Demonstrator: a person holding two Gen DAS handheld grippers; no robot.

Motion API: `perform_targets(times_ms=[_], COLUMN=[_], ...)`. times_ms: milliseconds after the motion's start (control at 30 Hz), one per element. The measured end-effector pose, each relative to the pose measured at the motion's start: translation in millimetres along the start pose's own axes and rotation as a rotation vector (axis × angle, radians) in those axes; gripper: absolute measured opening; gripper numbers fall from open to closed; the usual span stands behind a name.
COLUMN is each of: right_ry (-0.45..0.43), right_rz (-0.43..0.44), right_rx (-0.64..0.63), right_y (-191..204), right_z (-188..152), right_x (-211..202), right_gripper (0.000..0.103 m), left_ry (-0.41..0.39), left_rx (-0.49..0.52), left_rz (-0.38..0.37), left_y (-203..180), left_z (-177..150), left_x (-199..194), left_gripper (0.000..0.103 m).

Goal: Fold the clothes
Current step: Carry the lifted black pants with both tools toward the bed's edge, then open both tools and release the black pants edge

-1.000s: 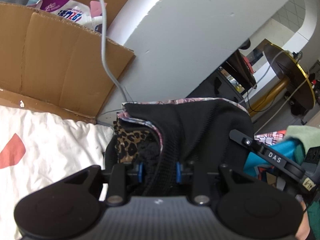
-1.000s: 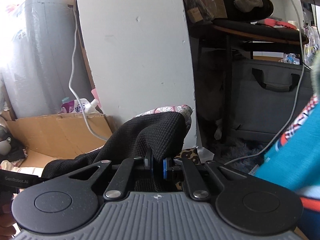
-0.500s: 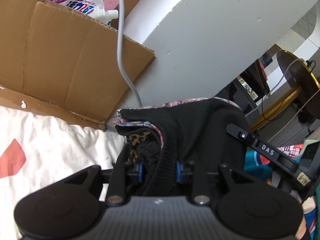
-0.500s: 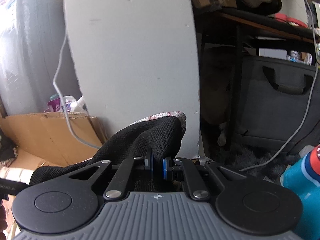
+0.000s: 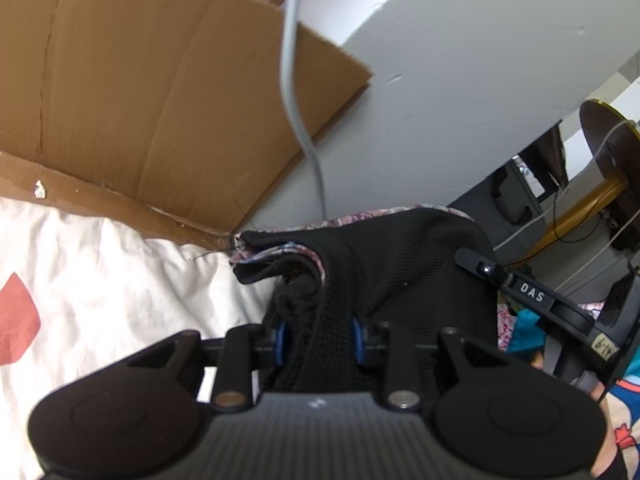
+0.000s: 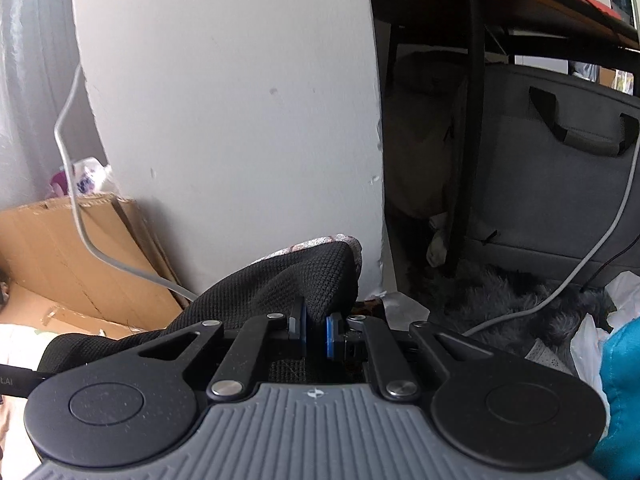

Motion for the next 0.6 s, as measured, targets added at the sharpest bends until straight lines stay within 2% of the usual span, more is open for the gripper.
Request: perform_targets(times_ms=[100,167,200,233,300,333,400,467,500,600], right_ry=[0.036,0.054,0.059,0.058,0.052,0.047,0.012,-0.028,-0.043,-0.024], right_rz=[-0.052,-0.086,-0.107,-0.137,-0.2,-0.221,-0.205,-0.178,-0.155,-0.084], right_rx=[-0.051,-0.068,-0.068,-0.062,-0.046,-0.032,-0.002,-0.001,-0.005,0.008], right_y=[-1,-2,-4,-7,-14,-17,-18,-13,-8,6], right_z=[-7,-11,-12,-13,-12,-11,-9,-7,-7,-11], right_x=[12,17,18,17,14,11,2,-9,-13,-14], right_gripper=[0.009,0.01,0.019,0.032,0.043,0.043,0.043,0.043,0.043,0.041], left_ry=[0.009,0.012,0.014,0.016,-0.004,-0.021,-0.058,-0.091,-0.106,-0.124], left_rx=[0.023,0.053,0.056,0.059,0.07,0.076,0.085,0.091,0.095,0.121], left_rz=[0.016,0.019,0.022,0.025,0.05,0.068,0.086,0.064,0.052,-0.001], left_y=[4,5,7,9,12,14,15,12,10,-3], left_z=[1,2,3,4,9,12,18,21,23,19], left_x=[13,17,17,16,9,2,-12,-26,-33,-41], left_gripper=[0.04,0.048,0.054,0.056,0.058,0.06,0.06,0.057,0.046,0.026])
Point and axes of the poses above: each gripper's, at about its wrist camera, not at the fingertips, and x roughly the way its jaws point, y to its left, z to its top, the point moved 8 cm from there along x, roughly the way its jaws point, and after that the axes turned 8 degrees about z, right-handed, at the moved point
